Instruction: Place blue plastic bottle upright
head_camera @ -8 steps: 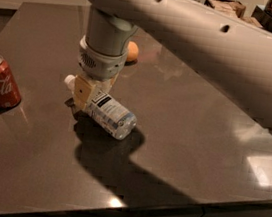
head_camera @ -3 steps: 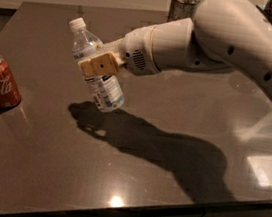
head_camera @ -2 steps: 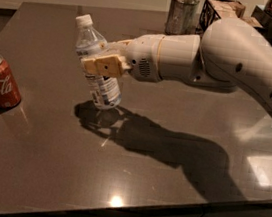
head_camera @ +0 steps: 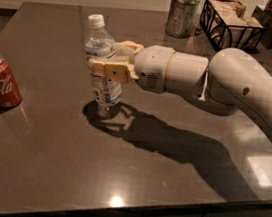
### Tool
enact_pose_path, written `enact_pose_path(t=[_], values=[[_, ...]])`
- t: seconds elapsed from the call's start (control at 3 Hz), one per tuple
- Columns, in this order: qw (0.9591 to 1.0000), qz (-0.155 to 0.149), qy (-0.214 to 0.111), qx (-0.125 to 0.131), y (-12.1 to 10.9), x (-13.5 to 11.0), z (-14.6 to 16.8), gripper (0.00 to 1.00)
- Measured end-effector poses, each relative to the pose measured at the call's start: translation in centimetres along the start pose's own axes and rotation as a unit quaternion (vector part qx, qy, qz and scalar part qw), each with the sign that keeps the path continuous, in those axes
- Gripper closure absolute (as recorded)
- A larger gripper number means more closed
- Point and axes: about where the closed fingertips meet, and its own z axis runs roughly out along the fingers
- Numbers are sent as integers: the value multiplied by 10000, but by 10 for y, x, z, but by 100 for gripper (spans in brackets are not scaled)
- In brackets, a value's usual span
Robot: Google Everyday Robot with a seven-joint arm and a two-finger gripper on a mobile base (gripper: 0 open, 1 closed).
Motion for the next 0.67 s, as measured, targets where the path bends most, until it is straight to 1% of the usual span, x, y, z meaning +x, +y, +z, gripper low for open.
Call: enact_pose_path(t=[0.67], values=[[9982, -317, -505, 62, -11, 13, -9, 100]])
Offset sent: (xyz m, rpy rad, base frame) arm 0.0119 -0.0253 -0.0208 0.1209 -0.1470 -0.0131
